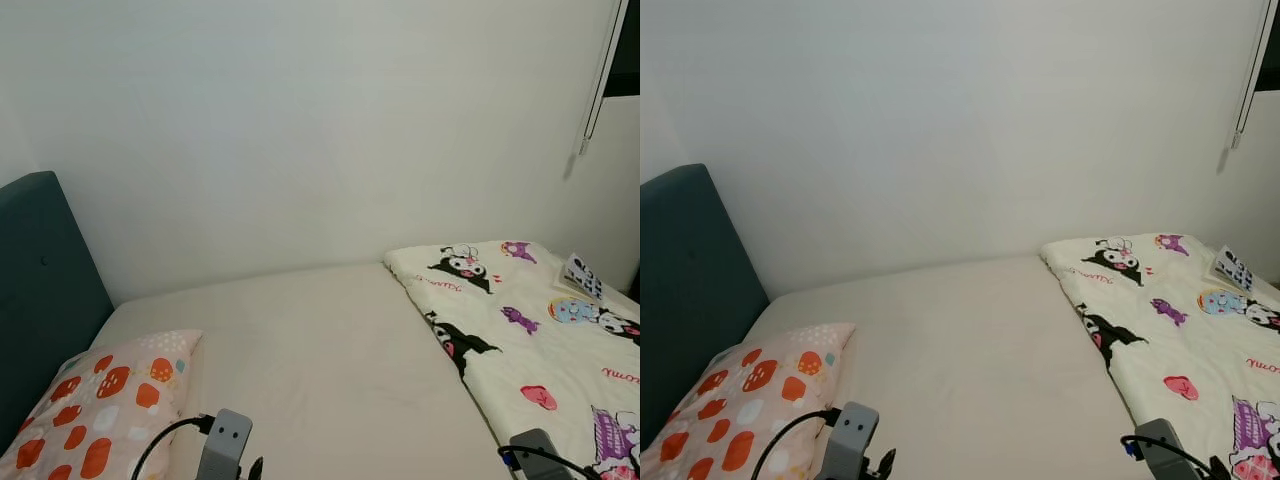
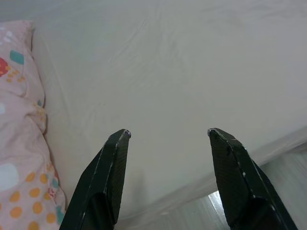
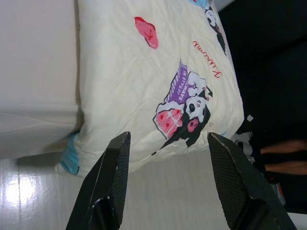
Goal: Clean up the room
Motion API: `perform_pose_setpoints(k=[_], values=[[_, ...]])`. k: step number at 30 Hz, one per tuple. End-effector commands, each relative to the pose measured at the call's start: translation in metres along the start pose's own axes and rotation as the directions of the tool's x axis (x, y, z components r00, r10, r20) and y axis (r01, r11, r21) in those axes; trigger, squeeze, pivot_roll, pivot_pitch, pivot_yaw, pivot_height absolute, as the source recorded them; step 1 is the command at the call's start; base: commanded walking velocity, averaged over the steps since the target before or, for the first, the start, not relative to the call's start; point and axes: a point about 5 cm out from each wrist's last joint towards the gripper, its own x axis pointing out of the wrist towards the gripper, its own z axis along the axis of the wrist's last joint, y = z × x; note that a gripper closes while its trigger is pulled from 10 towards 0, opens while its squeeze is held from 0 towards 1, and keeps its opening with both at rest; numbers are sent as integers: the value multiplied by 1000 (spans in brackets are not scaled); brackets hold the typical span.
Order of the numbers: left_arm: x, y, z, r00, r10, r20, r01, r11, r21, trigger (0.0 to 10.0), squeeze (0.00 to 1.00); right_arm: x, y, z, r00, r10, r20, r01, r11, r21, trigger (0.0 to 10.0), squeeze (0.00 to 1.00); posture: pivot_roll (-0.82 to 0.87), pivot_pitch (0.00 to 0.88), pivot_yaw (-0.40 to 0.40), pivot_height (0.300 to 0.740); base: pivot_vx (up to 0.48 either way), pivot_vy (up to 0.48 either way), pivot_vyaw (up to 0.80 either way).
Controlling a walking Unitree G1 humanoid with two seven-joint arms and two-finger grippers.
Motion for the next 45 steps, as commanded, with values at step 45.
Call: perform_pose_setpoints(k=[45], values=[[-5, 5, -9, 999, -3, -32, 4, 1000, 19, 10000, 0, -8, 9, -7, 1000, 2, -1, -2, 1000, 5, 10000, 0, -56, 116, 115, 740, 0, 0, 0]])
